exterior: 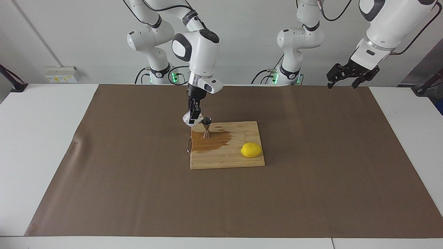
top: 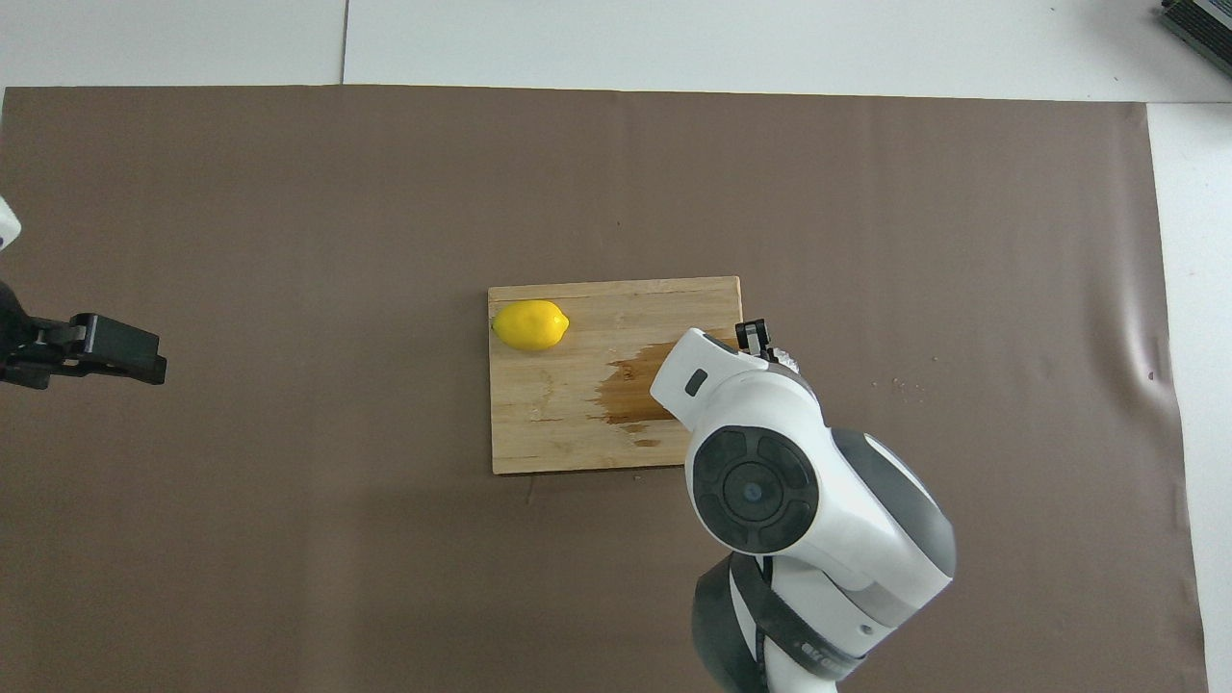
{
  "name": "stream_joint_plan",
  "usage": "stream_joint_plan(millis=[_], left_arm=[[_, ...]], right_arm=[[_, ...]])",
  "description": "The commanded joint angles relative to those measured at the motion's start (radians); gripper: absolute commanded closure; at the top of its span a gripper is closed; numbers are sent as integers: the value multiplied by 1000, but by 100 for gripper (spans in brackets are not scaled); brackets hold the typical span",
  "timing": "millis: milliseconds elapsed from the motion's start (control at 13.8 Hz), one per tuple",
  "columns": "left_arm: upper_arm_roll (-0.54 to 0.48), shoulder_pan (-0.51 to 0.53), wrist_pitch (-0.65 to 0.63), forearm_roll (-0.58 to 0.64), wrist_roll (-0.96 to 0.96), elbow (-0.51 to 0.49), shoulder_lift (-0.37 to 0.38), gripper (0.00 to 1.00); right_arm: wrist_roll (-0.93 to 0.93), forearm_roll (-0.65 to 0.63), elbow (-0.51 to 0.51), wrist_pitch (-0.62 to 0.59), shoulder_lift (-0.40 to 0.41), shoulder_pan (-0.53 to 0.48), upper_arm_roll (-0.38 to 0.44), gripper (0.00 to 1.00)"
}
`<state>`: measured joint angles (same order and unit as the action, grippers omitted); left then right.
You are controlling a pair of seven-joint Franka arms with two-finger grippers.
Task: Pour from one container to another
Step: 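Tilt the white cup over the metal cup with the right gripper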
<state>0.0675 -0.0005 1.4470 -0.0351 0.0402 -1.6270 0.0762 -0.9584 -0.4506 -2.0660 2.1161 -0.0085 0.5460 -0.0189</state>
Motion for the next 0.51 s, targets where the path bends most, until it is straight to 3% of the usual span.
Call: stream_joint_plan(millis=[0, 436], left_arm=[[-5, -10, -8, 11, -3, -7, 17, 0], [-6, -9, -10, 11, -2, -7, 19, 0]], right_arm=[[81, -62, -40, -4, -28, 29, -4, 100], [113, -91, -48, 2, -28, 35, -4, 100]])
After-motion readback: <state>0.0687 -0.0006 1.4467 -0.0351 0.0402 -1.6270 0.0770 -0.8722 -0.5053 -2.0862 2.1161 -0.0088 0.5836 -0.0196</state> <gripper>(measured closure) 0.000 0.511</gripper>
